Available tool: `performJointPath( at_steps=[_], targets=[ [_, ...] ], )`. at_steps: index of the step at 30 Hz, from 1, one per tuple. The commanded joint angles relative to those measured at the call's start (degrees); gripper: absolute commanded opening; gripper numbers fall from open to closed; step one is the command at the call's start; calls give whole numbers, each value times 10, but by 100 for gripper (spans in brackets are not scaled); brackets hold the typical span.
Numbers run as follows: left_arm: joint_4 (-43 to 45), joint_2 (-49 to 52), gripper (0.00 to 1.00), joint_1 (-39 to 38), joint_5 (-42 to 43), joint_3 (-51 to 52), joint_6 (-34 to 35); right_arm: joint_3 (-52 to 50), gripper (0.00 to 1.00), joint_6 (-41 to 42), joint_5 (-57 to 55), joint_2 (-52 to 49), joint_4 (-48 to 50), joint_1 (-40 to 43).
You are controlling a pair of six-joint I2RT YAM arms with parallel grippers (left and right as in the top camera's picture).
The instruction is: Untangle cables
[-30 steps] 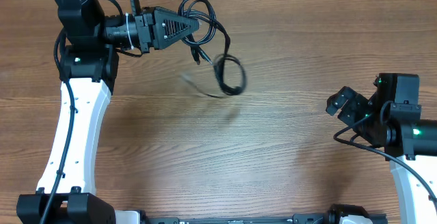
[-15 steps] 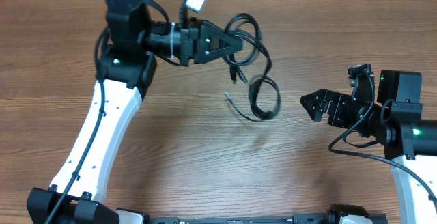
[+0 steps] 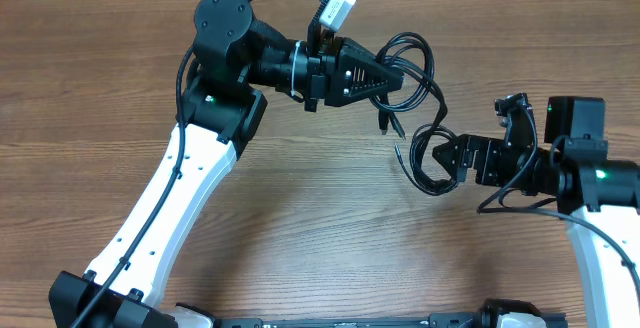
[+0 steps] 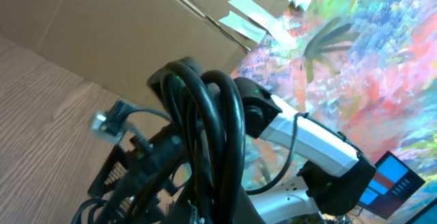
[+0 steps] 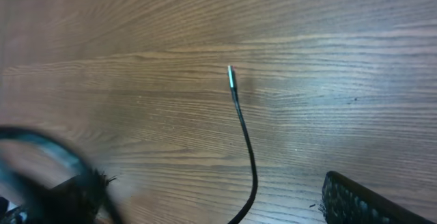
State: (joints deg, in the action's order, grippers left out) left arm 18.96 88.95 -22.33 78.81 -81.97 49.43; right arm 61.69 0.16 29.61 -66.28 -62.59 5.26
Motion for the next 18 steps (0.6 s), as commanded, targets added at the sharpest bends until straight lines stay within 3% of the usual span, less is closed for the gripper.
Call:
performJointPath(
  at_steps=[1, 5, 11, 18],
  targets=[
    [20, -14, 4, -2, -9, -14, 44, -6, 100, -7, -17, -12, 3, 2],
    [83, -14, 4, -2, 1, -14, 98, -6, 100, 7, -85, -22, 3, 2],
    [304, -14, 4, 2, 3, -14, 228, -6, 100, 61, -157, -26, 0, 2],
    [331, -14, 4, 44, 3, -14, 288, -6, 100, 60, -157, -26, 0, 2]
  ],
)
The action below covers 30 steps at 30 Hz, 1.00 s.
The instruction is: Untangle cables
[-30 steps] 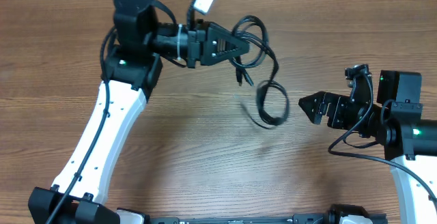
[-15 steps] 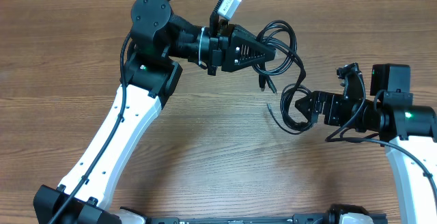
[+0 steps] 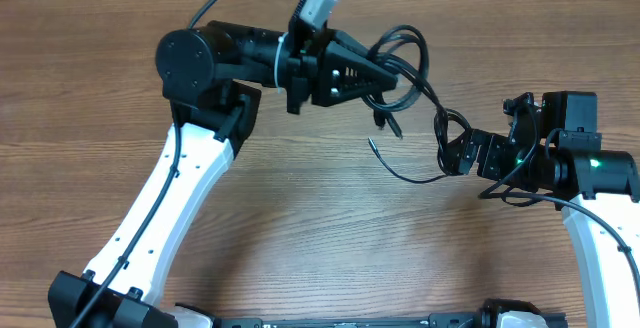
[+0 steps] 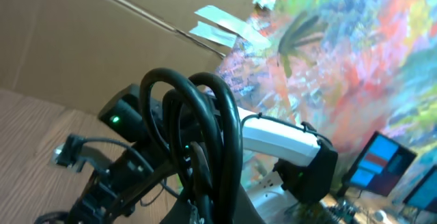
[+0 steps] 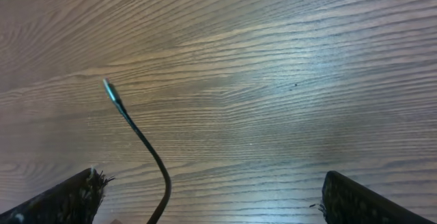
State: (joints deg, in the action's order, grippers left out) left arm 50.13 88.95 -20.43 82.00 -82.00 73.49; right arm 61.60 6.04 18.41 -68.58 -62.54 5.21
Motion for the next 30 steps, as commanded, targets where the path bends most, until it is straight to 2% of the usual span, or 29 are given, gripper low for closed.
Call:
performJointPath(
  at_steps=[1, 10, 23, 30],
  targets=[
    [26, -14, 4, 29, -28, -14, 52, -5, 100, 2, -46, -3, -2, 3],
    [106, -15, 4, 72, -26, -14, 118, -5, 100, 2, -49, -3, -6, 3],
    [106, -15, 4, 92, -24, -14, 121, -5, 100, -1, -11, -3, -10, 3],
    [106, -15, 4, 90, -7, -14, 121, -5, 100, -5, 99, -3, 22, 3]
  ],
)
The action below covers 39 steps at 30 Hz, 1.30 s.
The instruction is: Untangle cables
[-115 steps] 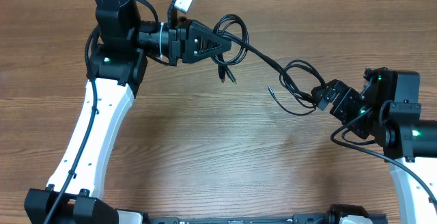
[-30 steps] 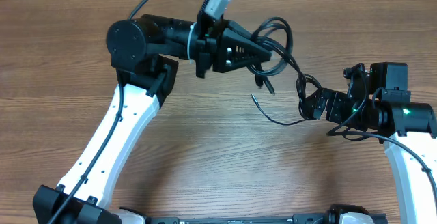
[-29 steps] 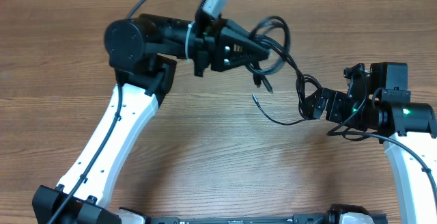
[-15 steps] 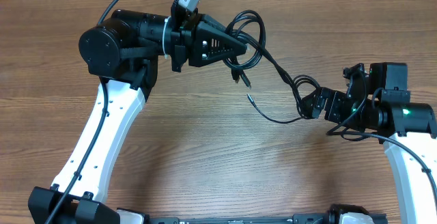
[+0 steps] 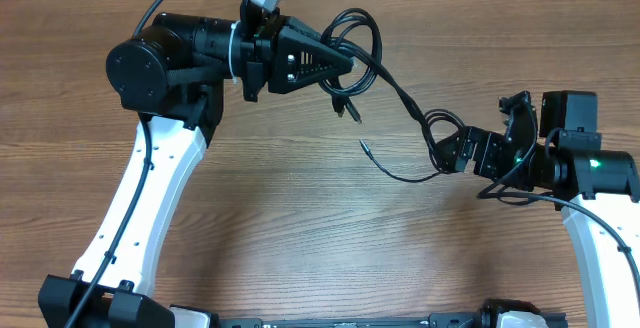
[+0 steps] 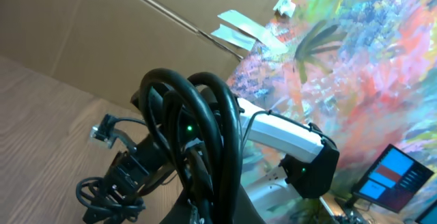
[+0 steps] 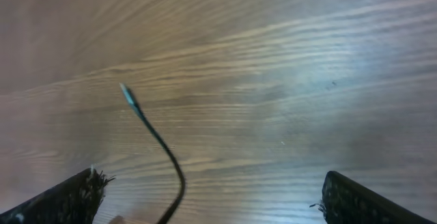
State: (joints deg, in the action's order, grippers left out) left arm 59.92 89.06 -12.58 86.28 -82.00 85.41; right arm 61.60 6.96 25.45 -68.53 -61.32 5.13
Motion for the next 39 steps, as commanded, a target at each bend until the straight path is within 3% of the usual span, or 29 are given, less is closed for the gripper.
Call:
performJointPath(
  at_steps=[1, 9, 23, 39],
  targets=[
    [8, -16, 4, 9, -48, -14, 2, -5, 100, -14, 61, -4, 21, 3],
    [8, -16, 4, 9, -34, -14, 1, -5, 100, -14, 185, -4, 54, 3],
    [8, -16, 4, 9, -30, -14, 2, -5, 100, -14, 204, -4, 56, 3],
    [8, -16, 4, -13, -120, -14, -9, -5, 100, -29, 145, -4, 32, 2]
  ],
)
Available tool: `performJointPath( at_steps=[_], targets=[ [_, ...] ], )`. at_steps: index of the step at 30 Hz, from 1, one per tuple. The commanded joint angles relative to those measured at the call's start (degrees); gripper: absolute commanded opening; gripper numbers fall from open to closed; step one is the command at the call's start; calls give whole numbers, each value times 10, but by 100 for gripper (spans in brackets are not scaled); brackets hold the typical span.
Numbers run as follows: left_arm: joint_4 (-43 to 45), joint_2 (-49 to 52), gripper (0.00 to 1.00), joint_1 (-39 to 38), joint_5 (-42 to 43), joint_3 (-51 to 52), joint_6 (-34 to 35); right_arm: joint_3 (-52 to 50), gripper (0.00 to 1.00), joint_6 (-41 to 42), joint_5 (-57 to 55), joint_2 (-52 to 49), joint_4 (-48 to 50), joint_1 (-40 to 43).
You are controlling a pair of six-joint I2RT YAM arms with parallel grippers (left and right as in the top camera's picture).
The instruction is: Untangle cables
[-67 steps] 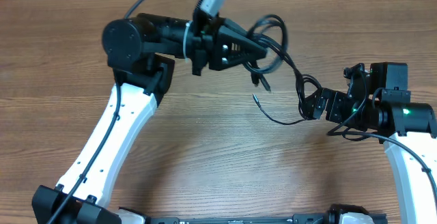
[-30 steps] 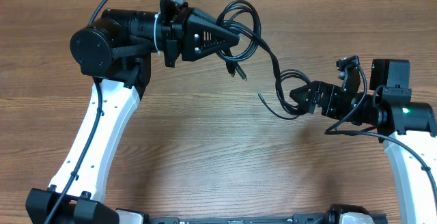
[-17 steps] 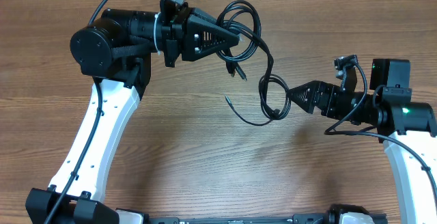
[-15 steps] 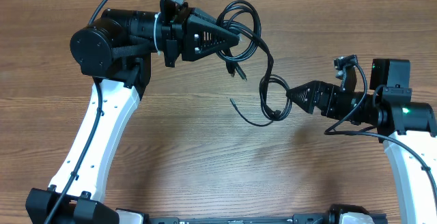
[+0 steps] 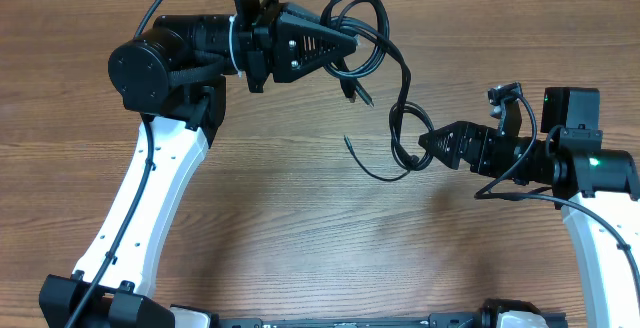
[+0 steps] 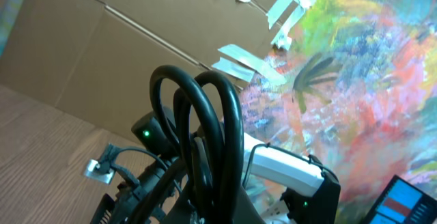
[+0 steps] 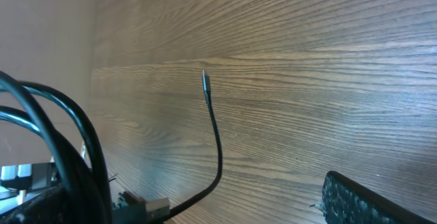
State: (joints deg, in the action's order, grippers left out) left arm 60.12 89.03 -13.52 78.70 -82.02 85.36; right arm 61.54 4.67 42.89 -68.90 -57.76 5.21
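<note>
A bundle of black cable loops (image 5: 356, 23) hangs above the table with my left gripper (image 5: 345, 46) shut on it. In the left wrist view the loops (image 6: 205, 115) rise straight out of the jaws. Two plugs (image 5: 356, 92) dangle below the bundle. One strand (image 5: 402, 88) drops to a small loop (image 5: 405, 150) around the tip of my right gripper (image 5: 424, 147). That gripper's pads (image 7: 369, 200) stand wide apart, and the cable is hooked over the left one. A thin loose end (image 7: 204, 77) sticks out over the wood, and a USB plug (image 7: 147, 203) lies by the left finger.
The wooden table (image 5: 300, 248) runs under both arms. A cardboard wall closes the far edge. The left arm's white link (image 5: 150, 198) crosses the left half, and the right arm's body (image 5: 580, 158) sits at the right edge.
My right gripper has moved left, carrying the small loop and the thin loose end with it. The left gripper and its bundle sit a little higher, and the joining strand now hangs nearly vertical.
At first my left gripper held the bundle near the table's middle, close above the right gripper. By the later moments it had moved left and back, drawing one strand out between the arms. The right gripper kept its loop and now sits further left.
</note>
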Motion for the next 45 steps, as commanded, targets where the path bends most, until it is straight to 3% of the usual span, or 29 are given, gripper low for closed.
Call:
performJointPath(
  at_steps=[1, 11, 45],
  targets=[
    [6, -16, 4, -4, -48, -14, -9, -5, 100, -6, -45, 0, -9, 2],
    [6, -16, 4, 16, -66, -14, -4, -7, 100, -3, -183, 0, -76, 2],
    [6, -16, 4, 155, -129, -14, 31, -16, 100, -2, -204, -3, -74, 2]
  ],
)
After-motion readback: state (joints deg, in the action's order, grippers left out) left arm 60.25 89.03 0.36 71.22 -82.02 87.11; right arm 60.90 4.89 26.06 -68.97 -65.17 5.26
